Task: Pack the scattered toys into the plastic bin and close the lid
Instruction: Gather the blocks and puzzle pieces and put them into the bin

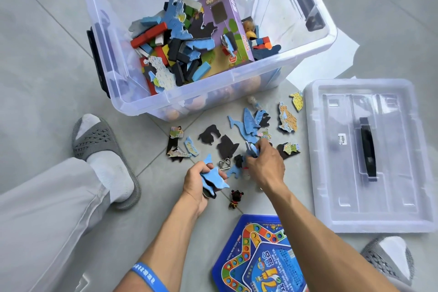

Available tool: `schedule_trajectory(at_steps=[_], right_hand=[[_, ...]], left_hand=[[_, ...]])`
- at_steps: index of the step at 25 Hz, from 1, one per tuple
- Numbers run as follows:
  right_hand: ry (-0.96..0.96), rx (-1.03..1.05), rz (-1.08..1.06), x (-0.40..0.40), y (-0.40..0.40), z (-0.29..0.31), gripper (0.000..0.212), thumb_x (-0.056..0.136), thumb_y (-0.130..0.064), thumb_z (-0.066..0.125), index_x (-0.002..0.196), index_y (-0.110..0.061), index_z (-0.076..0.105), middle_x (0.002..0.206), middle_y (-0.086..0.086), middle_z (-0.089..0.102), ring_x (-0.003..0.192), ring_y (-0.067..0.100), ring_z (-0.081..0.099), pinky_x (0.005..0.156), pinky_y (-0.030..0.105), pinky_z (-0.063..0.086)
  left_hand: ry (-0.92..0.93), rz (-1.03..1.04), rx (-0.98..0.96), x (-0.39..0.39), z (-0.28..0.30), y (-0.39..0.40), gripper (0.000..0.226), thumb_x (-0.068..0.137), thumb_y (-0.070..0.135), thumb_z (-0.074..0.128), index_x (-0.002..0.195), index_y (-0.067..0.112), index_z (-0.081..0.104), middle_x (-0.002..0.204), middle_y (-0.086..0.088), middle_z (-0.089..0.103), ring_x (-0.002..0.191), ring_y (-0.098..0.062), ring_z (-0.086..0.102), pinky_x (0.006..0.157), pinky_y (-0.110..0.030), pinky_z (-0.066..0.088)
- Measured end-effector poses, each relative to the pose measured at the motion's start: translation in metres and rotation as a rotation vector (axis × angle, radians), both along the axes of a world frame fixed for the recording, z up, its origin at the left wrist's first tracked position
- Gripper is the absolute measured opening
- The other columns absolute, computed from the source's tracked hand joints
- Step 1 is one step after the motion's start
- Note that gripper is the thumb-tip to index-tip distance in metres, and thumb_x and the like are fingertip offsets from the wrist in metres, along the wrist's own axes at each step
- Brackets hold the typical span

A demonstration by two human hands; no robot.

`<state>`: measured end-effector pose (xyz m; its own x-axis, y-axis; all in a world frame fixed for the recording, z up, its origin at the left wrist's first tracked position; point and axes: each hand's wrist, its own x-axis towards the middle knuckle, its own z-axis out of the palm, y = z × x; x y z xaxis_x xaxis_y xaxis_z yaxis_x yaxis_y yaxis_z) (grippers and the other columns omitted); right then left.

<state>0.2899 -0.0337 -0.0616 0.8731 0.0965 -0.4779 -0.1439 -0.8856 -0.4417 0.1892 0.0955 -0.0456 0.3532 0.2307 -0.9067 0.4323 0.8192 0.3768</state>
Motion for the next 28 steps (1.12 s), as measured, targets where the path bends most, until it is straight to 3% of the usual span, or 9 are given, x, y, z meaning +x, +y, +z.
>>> schedule_trajectory(at_steps=[4,8,13,16,19,21,22,25,28], right_hand=[[0.401,0.707,-0.564,-0.006,-0.009,0.032,0.029,0.078,0.002,0.052,0.101,-0.012,0.063,0.071,0.005,0.051,0.049,0.014,0.047,0.040,0.024,0.033],[0.760,1.318,-0.961,-0.023,-0.018,0.086,0.037,0.072,0.000,0.045,0.103,-0.006,0.064,0.091,0.015,0.062,0.067,0.025,0.061,0.060,0.034,0.048],[0.791,1.508,-1.045,-0.028,0.015,0.184,0.020,0.086,-0.019,0.050,0.099,-0.008,0.061,0.111,0.017,0.060,0.102,0.036,0.059,0.092,0.046,0.048],[0.724,1.639,-0.890,0.018,0.049,0.249,0.037,0.093,-0.037,0.048,0.115,-0.009,0.059,0.109,0.019,0.060,0.101,0.034,0.061,0.105,0.046,0.041],[0.610,1.399,-0.749,0.052,0.066,0.288,0.078,0.094,-0.061,0.041,0.151,-0.010,0.030,0.133,0.018,0.052,0.122,0.029,0.053,0.108,0.042,0.034],[0.538,1.122,-0.695,0.045,0.059,0.276,0.071,0.096,-0.058,0.040,0.149,-0.010,0.033,0.137,0.013,0.051,0.127,0.028,0.050,0.104,0.042,0.039],[0.521,1.037,-0.678,0.036,0.051,0.260,0.064,0.098,-0.054,0.041,0.143,-0.008,0.040,0.127,0.011,0.057,0.117,0.027,0.056,0.102,0.042,0.043],[0.518,0.834,-0.708,0.003,0.015,0.189,0.048,0.100,-0.041,0.044,0.134,-0.007,0.053,0.130,0.012,0.055,0.119,0.029,0.055,0.099,0.043,0.045],[0.568,0.612,-0.677,-0.025,-0.013,0.128,0.033,0.097,-0.032,0.051,0.113,-0.007,0.064,0.113,0.012,0.062,0.098,0.028,0.061,0.081,0.039,0.050]], left_hand=[[-0.058,-0.069,-0.028,0.001,0.016,-0.008,0.031,0.083,0.007,0.034,0.101,0.001,0.059,0.055,-0.019,0.059,0.045,-0.027,0.057,0.042,-0.024,0.047],[-0.240,0.146,-0.270,-0.007,0.055,-0.012,0.047,0.075,0.003,0.032,0.115,-0.001,0.056,0.093,-0.029,0.069,0.072,-0.038,0.068,0.057,-0.034,0.057],[-0.321,0.402,-0.215,0.007,0.140,-0.009,0.016,0.087,0.011,0.038,0.088,0.008,0.054,0.084,-0.018,0.061,0.073,-0.029,0.060,0.070,-0.034,0.047],[-0.541,0.427,-0.195,0.047,0.209,0.033,0.032,0.093,0.040,0.043,0.088,0.011,0.052,0.083,-0.016,0.057,0.073,-0.028,0.056,0.079,-0.038,0.046],[-0.537,0.322,-0.105,0.072,0.252,0.064,0.066,0.089,0.071,0.033,0.096,0.010,0.058,0.096,-0.017,0.054,0.086,-0.030,0.055,0.099,-0.044,0.037],[-0.365,0.226,-0.015,0.062,0.238,0.065,0.079,0.092,0.066,0.034,0.139,0.003,0.040,0.144,-0.021,0.040,0.133,-0.033,0.040,0.111,-0.048,0.026],[-0.307,0.184,0.037,0.049,0.221,0.060,0.078,0.095,0.059,0.036,0.147,0.002,0.029,0.152,-0.019,0.032,0.139,-0.033,0.033,0.112,-0.046,0.027],[-0.029,0.050,0.268,0.003,0.151,0.036,0.047,0.096,0.034,0.051,0.134,0.006,0.052,0.123,-0.016,0.058,0.106,-0.026,0.055,0.084,-0.037,0.046],[0.330,-0.145,0.527,-0.030,0.085,0.029,0.027,0.084,0.020,0.063,0.110,0.014,0.066,0.109,-0.014,0.069,0.076,-0.022,0.055,0.066,-0.026,0.041]])
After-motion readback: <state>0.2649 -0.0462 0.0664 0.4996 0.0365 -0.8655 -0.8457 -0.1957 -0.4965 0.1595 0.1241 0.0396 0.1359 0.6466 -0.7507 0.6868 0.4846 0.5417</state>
